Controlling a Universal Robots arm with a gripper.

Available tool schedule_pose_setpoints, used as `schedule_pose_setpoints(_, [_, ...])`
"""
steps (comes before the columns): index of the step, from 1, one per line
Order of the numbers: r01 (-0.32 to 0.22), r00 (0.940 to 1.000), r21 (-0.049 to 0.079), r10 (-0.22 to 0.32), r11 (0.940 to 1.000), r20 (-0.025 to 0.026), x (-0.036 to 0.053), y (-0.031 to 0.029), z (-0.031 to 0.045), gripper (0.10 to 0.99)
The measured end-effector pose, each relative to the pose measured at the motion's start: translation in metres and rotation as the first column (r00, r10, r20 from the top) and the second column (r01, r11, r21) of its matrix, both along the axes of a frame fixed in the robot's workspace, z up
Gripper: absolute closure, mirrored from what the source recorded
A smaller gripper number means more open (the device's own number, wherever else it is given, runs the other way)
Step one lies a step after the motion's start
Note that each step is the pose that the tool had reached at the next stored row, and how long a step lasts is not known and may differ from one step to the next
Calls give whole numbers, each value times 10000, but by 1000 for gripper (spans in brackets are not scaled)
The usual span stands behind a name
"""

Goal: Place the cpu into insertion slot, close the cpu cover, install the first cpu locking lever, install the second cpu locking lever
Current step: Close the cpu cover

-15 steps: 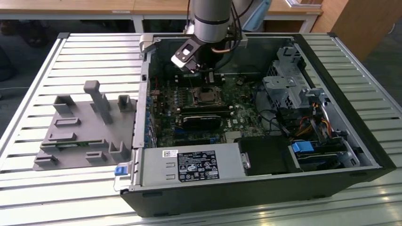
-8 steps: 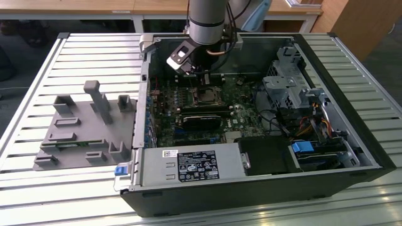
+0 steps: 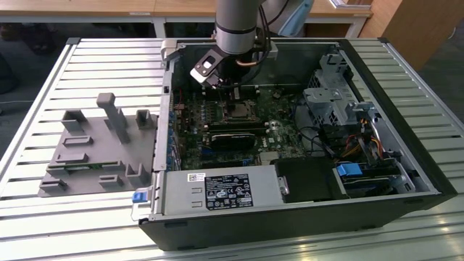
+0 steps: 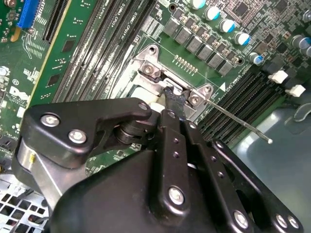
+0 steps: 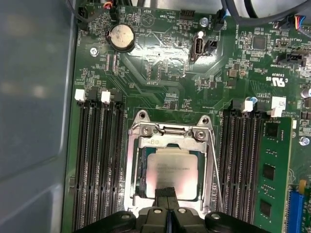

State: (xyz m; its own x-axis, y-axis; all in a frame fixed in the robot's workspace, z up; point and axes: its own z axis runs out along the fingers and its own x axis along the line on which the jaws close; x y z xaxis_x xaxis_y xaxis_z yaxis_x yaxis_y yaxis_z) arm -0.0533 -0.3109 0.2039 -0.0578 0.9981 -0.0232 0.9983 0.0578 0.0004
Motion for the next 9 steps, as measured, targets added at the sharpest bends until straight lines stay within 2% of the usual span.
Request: schedule_pose_setpoints(9, [1,10000,-13,-1,10000,6,8,0,-43,980])
